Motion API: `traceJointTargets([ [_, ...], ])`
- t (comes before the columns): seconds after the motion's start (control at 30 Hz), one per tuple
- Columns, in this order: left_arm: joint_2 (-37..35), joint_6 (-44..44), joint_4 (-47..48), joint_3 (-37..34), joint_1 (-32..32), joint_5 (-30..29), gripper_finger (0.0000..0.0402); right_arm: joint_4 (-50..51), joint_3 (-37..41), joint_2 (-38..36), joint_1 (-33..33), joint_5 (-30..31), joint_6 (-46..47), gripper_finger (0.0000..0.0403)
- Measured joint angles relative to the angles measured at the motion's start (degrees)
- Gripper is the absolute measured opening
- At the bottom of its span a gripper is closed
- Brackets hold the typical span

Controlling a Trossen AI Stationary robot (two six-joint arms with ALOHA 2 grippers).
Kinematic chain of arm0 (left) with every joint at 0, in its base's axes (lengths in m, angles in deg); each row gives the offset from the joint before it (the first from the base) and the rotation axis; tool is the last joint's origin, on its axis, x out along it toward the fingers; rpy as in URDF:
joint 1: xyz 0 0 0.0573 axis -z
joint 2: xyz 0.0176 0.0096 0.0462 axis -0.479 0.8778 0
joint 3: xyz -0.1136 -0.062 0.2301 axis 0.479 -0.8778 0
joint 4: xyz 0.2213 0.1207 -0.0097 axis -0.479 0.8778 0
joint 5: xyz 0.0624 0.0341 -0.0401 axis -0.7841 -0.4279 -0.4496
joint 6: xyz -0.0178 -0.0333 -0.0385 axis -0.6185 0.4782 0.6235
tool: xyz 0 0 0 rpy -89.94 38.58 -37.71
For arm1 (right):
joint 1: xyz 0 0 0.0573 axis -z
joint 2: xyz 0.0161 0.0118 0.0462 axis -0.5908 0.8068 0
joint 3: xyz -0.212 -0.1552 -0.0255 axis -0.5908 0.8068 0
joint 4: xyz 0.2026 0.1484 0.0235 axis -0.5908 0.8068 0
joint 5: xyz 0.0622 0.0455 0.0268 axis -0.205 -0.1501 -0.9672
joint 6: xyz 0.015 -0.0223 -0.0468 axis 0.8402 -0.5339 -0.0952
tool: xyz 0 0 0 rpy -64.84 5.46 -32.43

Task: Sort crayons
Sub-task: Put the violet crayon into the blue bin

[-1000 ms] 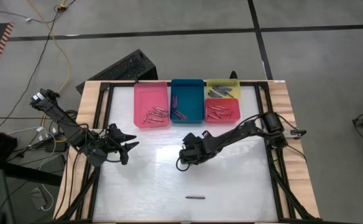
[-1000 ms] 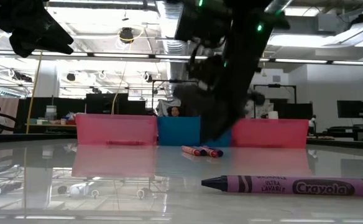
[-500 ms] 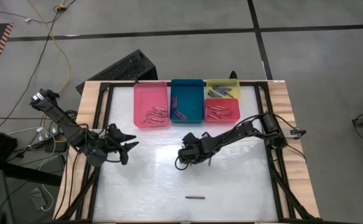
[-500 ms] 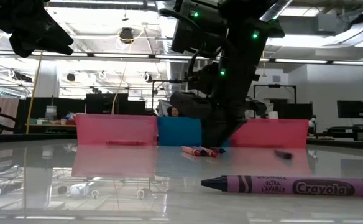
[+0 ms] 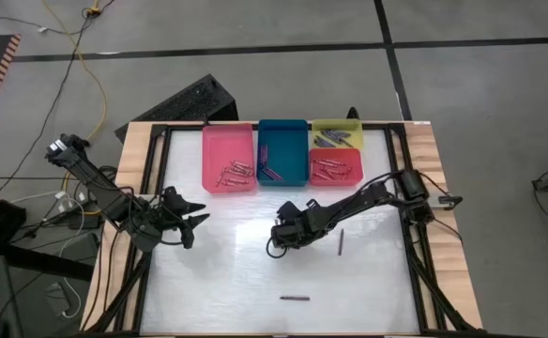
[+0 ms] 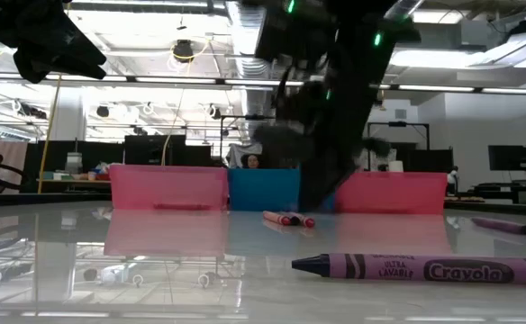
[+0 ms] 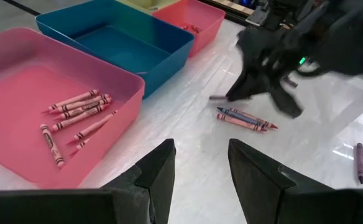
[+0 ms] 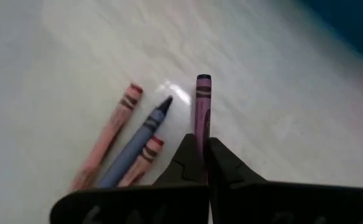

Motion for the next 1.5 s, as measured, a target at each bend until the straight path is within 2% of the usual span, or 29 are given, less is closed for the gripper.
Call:
traceJointTargets([
  [0.37, 0.0, 0.11, 0.02, 0.0, 0.0, 0.0, 0.0139, -1.02, -0.29, -10.67, 1.41, 12.27, -6.95, 0.0004],
  [0.6, 0.0, 0.09, 0.02, 0.0, 0.0, -0.01, 0.0139, -7.03, -0.31, -11.83, 7.41, 13.05, -17.01, 0.0004],
  [0.77, 0.0, 0.09, 0.02, 0.0, 0.0, 0.01, 0.0139, -10.64, -0.31, -11.82, 13.3, 12.87, -23.21, 0.0005],
  [0.9, 0.0, 0.09, 0.02, 0.0, 0.0, 0.03, 0.0139, -10.87, -0.33, -11.82, 18.57, 12.82, -24.32, 0.001],
  [1.07, 0.0, 0.09, 0.57, 0.0, 0.0, 0.03, 0.0139, -11.15, -0.33, -11.82, 23.67, 8.92, -25.06, 0.0012],
  [1.27, 0.0, 0.79, 1.44, 0.0, 0.0, 0.05, 0.0139, -13.06, -0.33, -11.82, 26.44, 3.83, -26.66, 0.0012],
  [1.5, 0.0, 1.16, 1.38, 0.0, 0.0, 0.05, 0.0139, -13.54, -0.37, -11.82, 27.09, 0.74, -27.81, 0.0013],
])
